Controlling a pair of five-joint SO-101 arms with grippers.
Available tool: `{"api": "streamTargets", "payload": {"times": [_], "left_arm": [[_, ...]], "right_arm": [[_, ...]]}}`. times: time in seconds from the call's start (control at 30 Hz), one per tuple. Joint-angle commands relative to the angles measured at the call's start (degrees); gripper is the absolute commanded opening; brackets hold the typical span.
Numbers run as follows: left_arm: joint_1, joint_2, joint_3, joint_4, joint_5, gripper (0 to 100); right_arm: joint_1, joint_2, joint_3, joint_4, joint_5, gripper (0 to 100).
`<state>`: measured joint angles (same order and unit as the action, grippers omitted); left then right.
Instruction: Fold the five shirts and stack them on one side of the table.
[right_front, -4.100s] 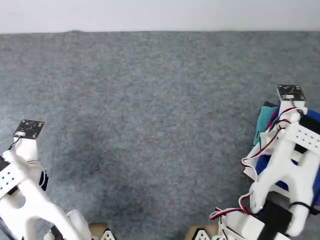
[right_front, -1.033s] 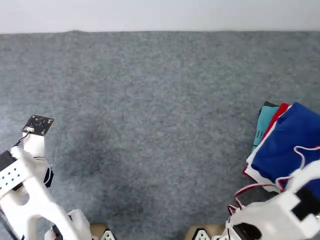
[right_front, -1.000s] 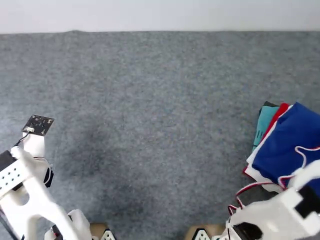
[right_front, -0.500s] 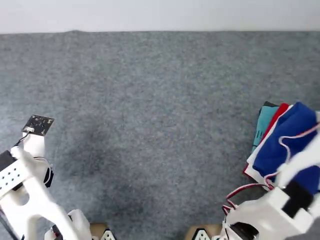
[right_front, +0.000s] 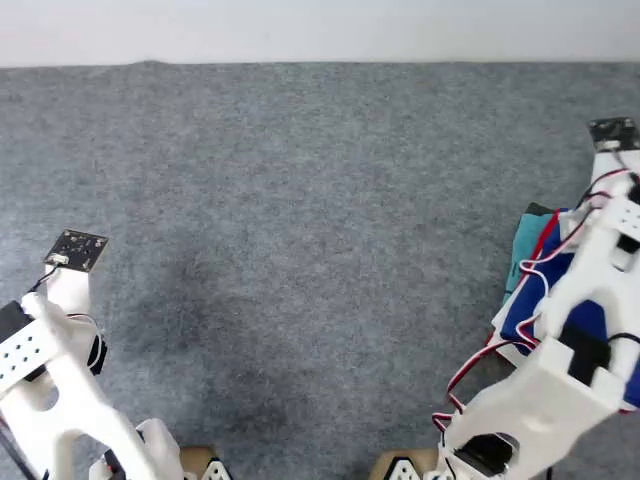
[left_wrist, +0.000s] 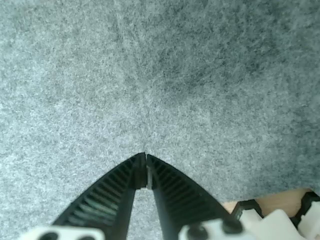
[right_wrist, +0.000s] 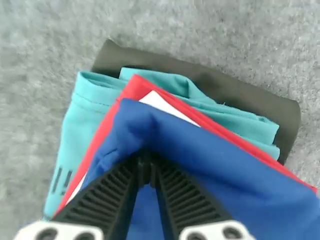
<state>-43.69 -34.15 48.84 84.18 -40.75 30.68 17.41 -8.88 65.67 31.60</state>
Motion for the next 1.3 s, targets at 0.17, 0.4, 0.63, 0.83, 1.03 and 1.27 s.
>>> {"api": "streamTargets", "payload": {"times": [0.17,0.4,0.63,0.83,1.03,1.27], "left_arm": [[0.4,-1.5,-0.3,-0.4,0.1,1],[0.4,-1.5,-0.3,-0.4,0.1,1],[0.4,-1.5,-0.3,-0.4,0.1,1],[0.4,-1.5,-0.3,0.9,0.1,1],[0.2,-1.6,-0.7,1.0,0.1,1],[0.1,-1.6,-4.8,5.6,0.2,1]], "right_arm": [[3.7,-16.9,-8.1,15.8,-0.4,0.9],[12.7,-19.7,-7.6,33.5,9.6,0.9],[23.9,-14.2,-0.9,34.0,14.8,0.9],[27.6,-9.2,5.1,27.8,15.3,0.9],[21.1,-19.6,2.7,34.3,15.1,0.9],[9.0,-35.6,8.9,36.7,12.8,0.9]]}}
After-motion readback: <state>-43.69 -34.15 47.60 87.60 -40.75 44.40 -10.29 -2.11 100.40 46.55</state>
